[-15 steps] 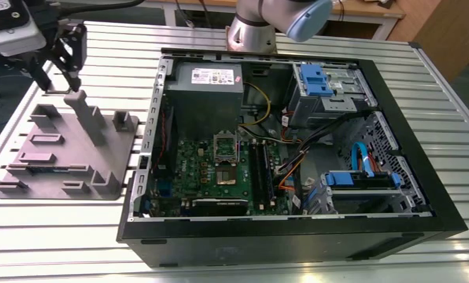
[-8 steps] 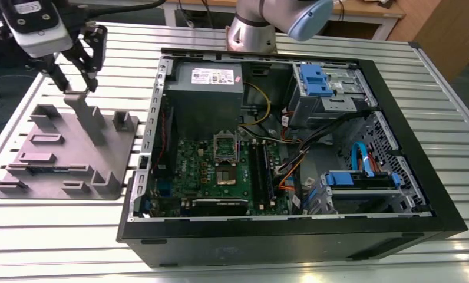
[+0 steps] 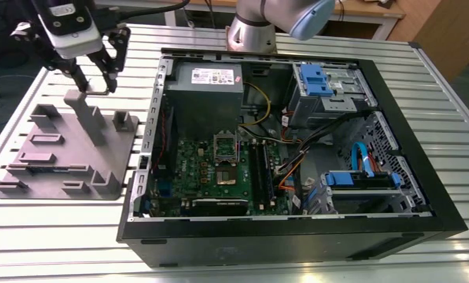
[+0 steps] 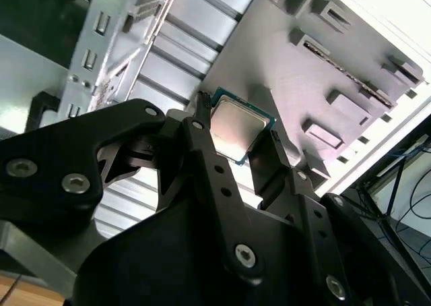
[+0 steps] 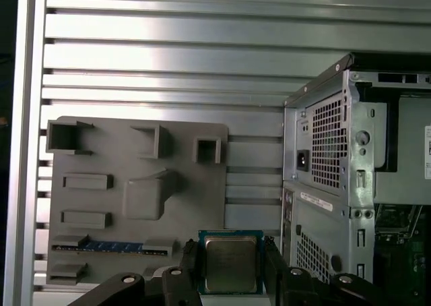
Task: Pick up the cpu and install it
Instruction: 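Pick up the cpu and move it towards the insertion slot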
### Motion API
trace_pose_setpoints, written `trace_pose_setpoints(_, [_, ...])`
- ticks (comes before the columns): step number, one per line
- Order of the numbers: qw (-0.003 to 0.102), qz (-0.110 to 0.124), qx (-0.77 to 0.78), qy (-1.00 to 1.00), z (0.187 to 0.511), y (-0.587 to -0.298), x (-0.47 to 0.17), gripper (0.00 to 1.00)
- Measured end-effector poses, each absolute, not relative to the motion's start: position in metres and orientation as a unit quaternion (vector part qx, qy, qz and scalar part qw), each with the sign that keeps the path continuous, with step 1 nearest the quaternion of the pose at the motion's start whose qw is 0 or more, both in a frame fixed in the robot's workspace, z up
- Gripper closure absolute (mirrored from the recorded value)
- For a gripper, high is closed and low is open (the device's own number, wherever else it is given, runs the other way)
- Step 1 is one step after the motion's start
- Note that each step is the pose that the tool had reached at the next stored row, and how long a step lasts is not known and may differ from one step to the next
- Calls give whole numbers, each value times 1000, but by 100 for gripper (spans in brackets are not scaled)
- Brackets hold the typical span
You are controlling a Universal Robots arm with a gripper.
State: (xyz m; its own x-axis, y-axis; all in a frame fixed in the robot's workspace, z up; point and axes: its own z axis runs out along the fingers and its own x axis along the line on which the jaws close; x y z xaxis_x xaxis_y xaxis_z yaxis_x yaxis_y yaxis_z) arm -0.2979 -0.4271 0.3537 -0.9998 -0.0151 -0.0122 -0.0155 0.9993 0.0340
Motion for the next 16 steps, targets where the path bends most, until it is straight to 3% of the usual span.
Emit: trace_pose_setpoints(16, [1, 17, -8, 1000, 354, -427, -238, 53])
